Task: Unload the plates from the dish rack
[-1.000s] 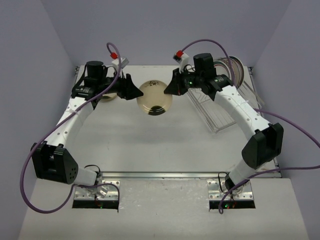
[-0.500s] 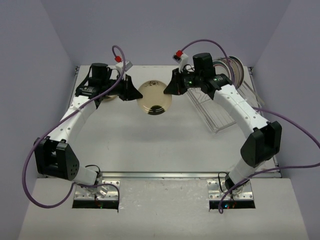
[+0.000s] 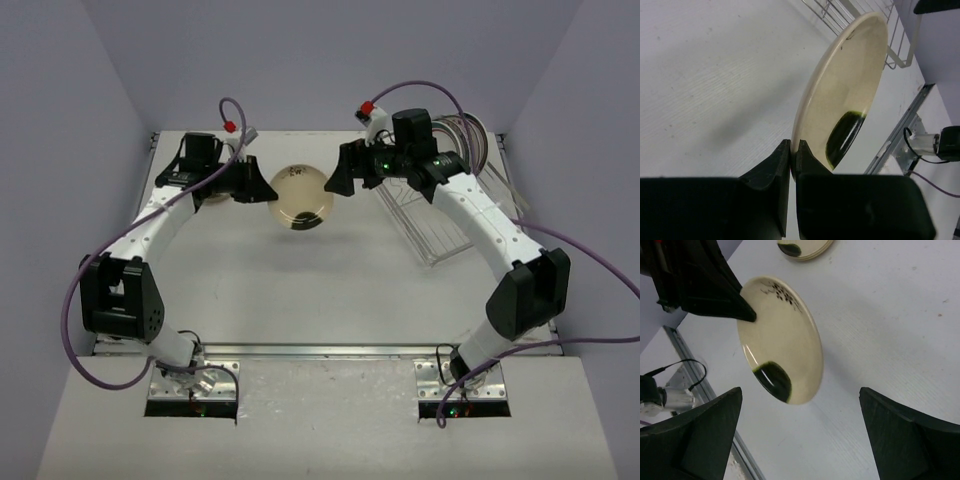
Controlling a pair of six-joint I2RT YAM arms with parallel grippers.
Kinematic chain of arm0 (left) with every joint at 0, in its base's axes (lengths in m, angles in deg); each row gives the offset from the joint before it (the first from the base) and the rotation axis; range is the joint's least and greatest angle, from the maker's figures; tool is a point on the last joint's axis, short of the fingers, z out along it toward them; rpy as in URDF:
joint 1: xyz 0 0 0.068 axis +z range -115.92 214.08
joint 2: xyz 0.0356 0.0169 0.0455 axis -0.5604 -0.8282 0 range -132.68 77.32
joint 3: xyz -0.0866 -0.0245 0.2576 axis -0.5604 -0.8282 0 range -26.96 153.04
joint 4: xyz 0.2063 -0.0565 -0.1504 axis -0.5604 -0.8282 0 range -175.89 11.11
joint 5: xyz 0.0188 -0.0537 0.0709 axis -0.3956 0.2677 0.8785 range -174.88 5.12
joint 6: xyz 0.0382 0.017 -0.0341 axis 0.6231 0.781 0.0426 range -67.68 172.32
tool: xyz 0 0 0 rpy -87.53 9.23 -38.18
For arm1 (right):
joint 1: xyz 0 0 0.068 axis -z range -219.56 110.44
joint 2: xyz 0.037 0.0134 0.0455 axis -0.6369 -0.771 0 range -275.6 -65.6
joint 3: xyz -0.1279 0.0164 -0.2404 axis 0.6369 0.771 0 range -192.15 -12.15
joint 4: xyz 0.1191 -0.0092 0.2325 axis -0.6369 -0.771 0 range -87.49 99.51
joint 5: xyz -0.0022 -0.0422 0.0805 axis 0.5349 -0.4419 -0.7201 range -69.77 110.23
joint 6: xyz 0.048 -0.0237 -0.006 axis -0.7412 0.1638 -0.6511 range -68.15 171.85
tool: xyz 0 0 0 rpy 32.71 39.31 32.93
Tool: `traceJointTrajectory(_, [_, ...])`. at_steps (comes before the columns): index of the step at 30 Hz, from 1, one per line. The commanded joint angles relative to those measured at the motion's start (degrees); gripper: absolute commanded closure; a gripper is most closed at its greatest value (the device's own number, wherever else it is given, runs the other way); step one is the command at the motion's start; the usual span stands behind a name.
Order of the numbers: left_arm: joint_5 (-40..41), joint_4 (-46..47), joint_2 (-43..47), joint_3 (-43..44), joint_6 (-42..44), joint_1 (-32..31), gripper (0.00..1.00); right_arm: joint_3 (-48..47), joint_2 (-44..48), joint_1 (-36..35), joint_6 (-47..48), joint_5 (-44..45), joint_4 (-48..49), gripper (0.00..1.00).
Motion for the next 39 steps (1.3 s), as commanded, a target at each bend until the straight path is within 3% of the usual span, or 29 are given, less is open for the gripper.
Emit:
traceJointTrajectory(1, [0.22, 3.61, -4.77, 7.48, -5.67, 11.77, 1.0, 2.58, 4.28, 4.12, -1.14, 4.76, 2.06, 0.01])
traceJointTrajectory(6, [5.43, 0.93, -13.52, 16.87, -7.6, 23.25, 1.0, 5.63, 5.04, 9.07, -1.83, 3.82, 2.31, 0.01])
traceJointTrajectory(11, [8.83, -1.67, -23.82, 27.27, -7.96, 27.66, 1.0, 7.54, 6.06, 11.28, -0.19, 5.69, 2.85, 0.01])
traceJointTrajectory(20, [9.62, -2.81, -38.66, 36.8, -10.51, 29.17, 1.0, 8.13, 5.99, 12.37, -0.17, 5.81, 2.77, 0.01])
traceJointTrajectory(28, [11.75, -2.4, -41.77, 36.54, -11.12, 29.85, 0.99, 8.08, 5.85, 13.13, -0.4, 5.48, 2.68, 0.01])
traceJointTrajectory(32, [11.43, -3.55, -41.95, 36.7, -10.08, 29.85, 0.67, 7.68, 5.45, 13.09, -0.7, 5.43, 2.66, 0.01])
traceJointTrajectory(35, [10.78, -4.81, -41.15, 37.38, -9.19, 29.85, 0.5, 6.86, 5.29, 13.17, -0.6, 6.39, 2.67, 0.01])
traceJointTrajectory(39, [10.84, -7.09, -38.05, 39.0, -6.55, 29.65, 0.39, 5.37, 5.75, 13.17, 0.45, 9.49, 2.59, 0.01])
